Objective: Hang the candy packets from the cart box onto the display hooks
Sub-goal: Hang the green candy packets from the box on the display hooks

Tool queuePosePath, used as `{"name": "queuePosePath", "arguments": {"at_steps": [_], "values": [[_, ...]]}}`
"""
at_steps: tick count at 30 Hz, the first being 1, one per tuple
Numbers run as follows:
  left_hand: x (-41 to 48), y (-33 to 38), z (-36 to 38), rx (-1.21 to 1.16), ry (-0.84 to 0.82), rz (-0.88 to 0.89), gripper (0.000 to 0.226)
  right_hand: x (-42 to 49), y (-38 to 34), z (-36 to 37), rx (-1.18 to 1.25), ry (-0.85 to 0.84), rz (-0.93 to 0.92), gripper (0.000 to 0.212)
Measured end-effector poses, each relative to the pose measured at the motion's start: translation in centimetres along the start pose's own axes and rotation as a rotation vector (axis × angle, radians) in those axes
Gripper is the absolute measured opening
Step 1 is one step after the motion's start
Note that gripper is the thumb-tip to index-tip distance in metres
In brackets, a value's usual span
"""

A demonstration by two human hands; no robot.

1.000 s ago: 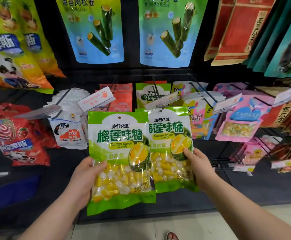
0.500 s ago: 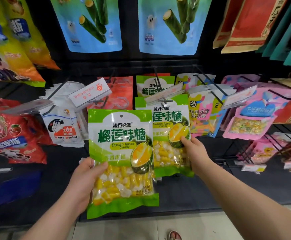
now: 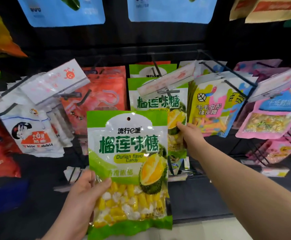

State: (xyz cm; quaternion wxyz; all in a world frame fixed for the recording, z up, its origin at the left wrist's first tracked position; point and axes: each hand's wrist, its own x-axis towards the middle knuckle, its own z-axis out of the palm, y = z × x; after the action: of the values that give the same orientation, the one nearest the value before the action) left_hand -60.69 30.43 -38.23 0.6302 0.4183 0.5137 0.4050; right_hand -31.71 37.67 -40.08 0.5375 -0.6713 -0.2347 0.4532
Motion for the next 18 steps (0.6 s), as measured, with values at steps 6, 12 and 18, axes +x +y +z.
{"name": "queuePosePath", "arguments": {"at_steps": [6,12,18], "values": [[0.6,-0.7,1.3,-0.019,-0.02,0.049,0.05,-2.4,1.0,-1.1,-0.253,0.058,-0.199,0.045],[0.3,-1.2,3.3,-0.094,-0.05,0.051,0.032,-12.4,3.6,-3.0,0.033,-0.247,0.058,0.03],[-0.4,-0.4,5.4,0.005,-0.136,0.053,0.019,-15.6,3.9,-3.9,0.066,-0.145,-0.221,0.095]]}}
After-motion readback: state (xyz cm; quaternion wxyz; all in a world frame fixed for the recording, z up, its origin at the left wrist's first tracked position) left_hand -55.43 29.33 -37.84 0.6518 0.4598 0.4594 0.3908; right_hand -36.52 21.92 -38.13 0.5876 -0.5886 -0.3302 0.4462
